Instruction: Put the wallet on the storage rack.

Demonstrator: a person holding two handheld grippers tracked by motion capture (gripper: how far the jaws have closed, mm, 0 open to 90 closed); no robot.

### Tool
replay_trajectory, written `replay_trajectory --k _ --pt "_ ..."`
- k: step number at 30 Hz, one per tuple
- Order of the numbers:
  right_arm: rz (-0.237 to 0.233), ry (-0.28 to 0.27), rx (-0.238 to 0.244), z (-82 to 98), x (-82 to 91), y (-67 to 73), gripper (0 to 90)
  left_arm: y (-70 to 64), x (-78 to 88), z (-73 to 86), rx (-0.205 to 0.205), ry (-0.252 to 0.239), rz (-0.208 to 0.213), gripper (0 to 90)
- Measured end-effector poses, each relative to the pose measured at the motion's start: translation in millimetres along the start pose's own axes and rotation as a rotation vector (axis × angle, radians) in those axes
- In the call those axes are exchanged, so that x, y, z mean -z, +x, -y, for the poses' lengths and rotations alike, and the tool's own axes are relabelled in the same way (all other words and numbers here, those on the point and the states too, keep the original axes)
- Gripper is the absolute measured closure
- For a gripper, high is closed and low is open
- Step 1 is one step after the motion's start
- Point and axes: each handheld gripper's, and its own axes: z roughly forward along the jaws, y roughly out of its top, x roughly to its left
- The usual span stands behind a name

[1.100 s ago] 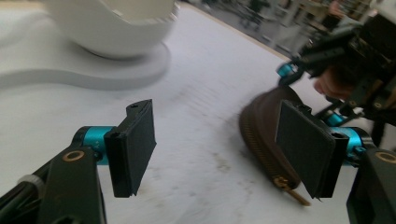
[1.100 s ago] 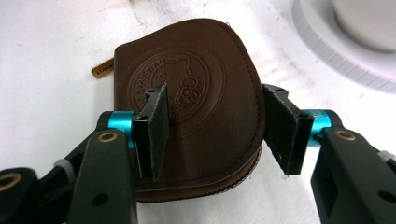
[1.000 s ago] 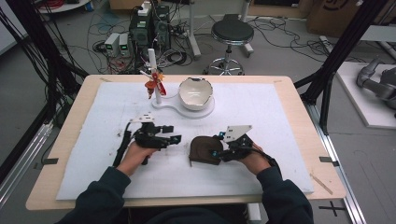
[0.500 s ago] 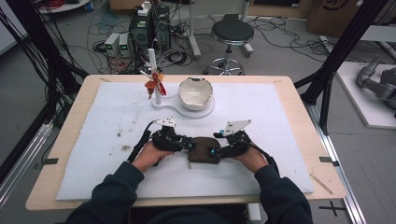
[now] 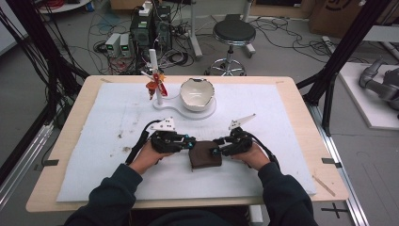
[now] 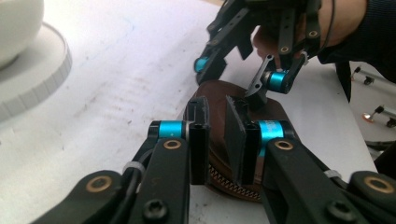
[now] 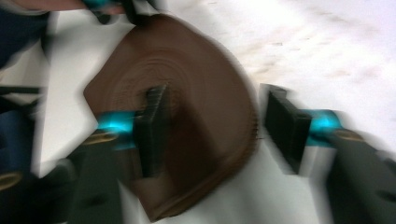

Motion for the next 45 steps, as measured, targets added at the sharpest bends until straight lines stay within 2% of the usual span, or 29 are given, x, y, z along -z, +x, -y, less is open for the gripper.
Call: replay_trajectory --k 1,3,5,6,7,8,9,11,13,14,15,16,17,18,21,24,25,26,27,28,29,32,33,36,38,41,43,45 --pt "-0.001 0.008 -0.007 0.0 0.3 0.2 49.6 0.3 -0.7 0.3 0.004 0.003 -0.001 77.8" --pt "0.014 0.009 0.009 -0.5 0.8 1.1 50.8 2.1 -2.5 1.0 0.057 0.001 0.01 68.5" --pt "0.037 0.013 0.048 -1.6 1.1 4.8 51.0 5.7 -4.1 2.3 0.149 0.02 -0.012 53.9" --pt "0.052 0.015 0.067 -2.2 1.8 7.4 51.1 8.3 -4.5 4.0 0.192 0.035 -0.019 49.4" --pt "0.076 0.011 0.114 -3.0 3.5 12.4 51.5 11.2 -4.9 5.8 0.229 0.052 -0.026 38.8" --pt "0.076 0.011 0.114 -3.0 3.5 12.4 51.5 14.1 -5.6 8.0 0.271 0.051 -0.01 38.8" --pt "0.089 0.012 0.14 -3.2 4.3 15.3 51.8 16.4 -6.0 9.4 0.304 0.047 0.018 37.4" --pt "0.108 0.007 0.192 -3.9 5.5 19.7 52.2 16.6 -8.9 10.7 0.338 0.041 0.062 37.2" --pt "0.12 0.006 0.236 -4.5 6.1 24.3 52.5 15.7 -15.2 13.4 0.37 0.046 0.142 37.4" --pt "0.13 0.005 0.264 -4.9 6.5 26.6 52.7 15.0 -17.3 14.2 0.375 0.051 0.164 38.0" --pt "0.13 0.005 0.271 -5.1 6.8 28.1 52.9 13.5 -19.6 14.8 0.367 0.042 0.199 42.9" --pt "0.137 0.002 0.285 -5.3 6.8 28.8 53.0 10.8 -21.0 14.1 0.345 0.036 0.197 49.5" --pt "0.137 0.0 0.289 -5.3 7.1 29.1 53.1 9.6 -20.5 12.9 0.316 0.024 0.193 52.4" --pt "0.133 0.0 0.275 -5.1 7.8 29.0 53.1 9.3 -19.8 12.1 0.307 0.014 0.195 56.6" --pt "0.134 -0.024 0.267 -5.8 9.3 27.3 50.0 9.7 -15.4 9.1 0.276 -0.024 0.195 62.1" --pt "0.106 -0.056 0.186 -5.8 7.7 19.2 33.7 7.0 -11.0 2.4 0.195 -0.042 0.187 65.2" --pt "0.089 -0.06 0.158 -5.3 7.5 16.3 31.8 6.3 -9.8 -0.6 0.157 -0.05 0.184 65.7" --pt "0.052 -0.073 0.122 -4.7 6.4 10.5 31.6 6.1 -9.6 -2.1 0.139 -0.059 0.182 66.4" --pt "0.03 -0.081 0.11 -4.3 5.8 6.8 31.9 6.5 -9.3 -4.4 0.121 -0.071 0.183 66.8" --pt "-0.016 -0.085 0.071 -3.4 4.8 2.9 32.6 6.8 -9.3 -5.5 0.12 -0.085 0.181 67.1" --pt "-0.043 -0.089 0.056 -3.1 4.1 0.2 34.2 7.5 -9.2 -6.1 0.116 -0.091 0.178 67.2" --pt "-0.098 -0.102 0.03 -3.1 3.7 -4.1 48.5 10.4 -8.8 -6.0 0.108 -0.119 0.16 67.1" --pt "-0.102 -0.105 0.035 -3.5 4.1 -4.5 49.5 10.8 -8.6 -6.0 0.109 -0.118 0.152 66.7" --pt "-0.09 -0.115 0.038 -4.0 6.2 -4.7 56.2 13.2 -5.0 -7.7 0.129 -0.127 0.087 59.4" --pt "-0.071 -0.128 0.042 -4.3 10.6 -4.0 62.8 17.0 4.9 -10.4 0.136 -0.153 0.03 53.5" --pt "-0.007 -0.139 0.051 -3.9 18.6 -3.7 63.8 23.5 28.5 -14.2 0.165 -0.22 -0.055 47.9" --pt "0.051 -0.163 0.06 -3.4 25.0 -4.7 64.6 26.2 46.3 -15.2 0.159 -0.256 -0.109 48.2" --pt "0.131 -0.2 0.062 -3.4 33.2 -5.7 65.5 27.9 62.5 -13.9 0.147 -0.269 -0.161 48.3"
